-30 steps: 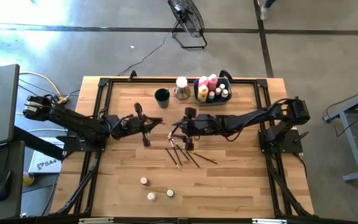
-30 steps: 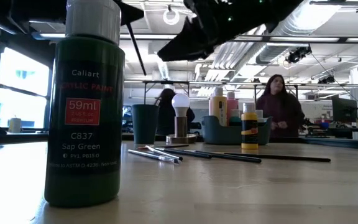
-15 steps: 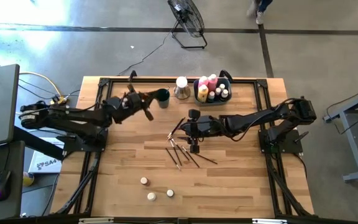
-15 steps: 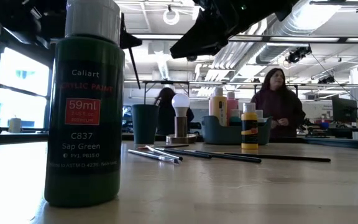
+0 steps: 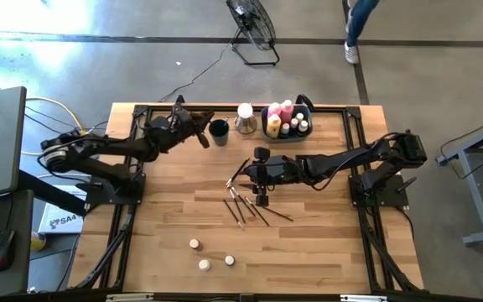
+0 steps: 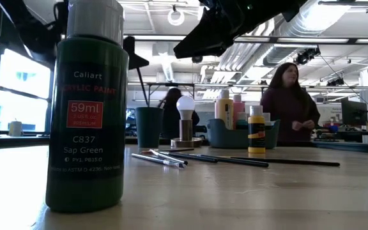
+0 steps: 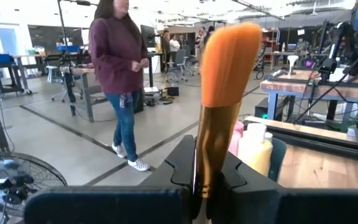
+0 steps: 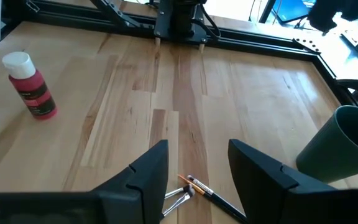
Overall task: Pick & Place Paint Supplies
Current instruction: Put the gold paintbrush into the blue cup
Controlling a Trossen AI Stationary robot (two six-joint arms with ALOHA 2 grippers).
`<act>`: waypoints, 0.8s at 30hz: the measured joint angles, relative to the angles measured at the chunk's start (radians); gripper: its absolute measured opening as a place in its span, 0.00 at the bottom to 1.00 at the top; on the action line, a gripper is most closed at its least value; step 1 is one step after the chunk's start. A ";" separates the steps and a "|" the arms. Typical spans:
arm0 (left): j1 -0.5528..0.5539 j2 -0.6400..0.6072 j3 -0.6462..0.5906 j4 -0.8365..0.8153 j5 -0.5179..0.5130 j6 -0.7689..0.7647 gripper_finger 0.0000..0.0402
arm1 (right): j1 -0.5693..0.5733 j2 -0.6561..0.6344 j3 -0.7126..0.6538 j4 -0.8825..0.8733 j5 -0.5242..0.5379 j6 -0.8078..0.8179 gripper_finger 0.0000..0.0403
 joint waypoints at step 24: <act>0.017 0.225 0.165 -0.260 -0.054 -0.071 0.03 | 0.000 0.001 0.000 -0.005 0.003 0.000 0.40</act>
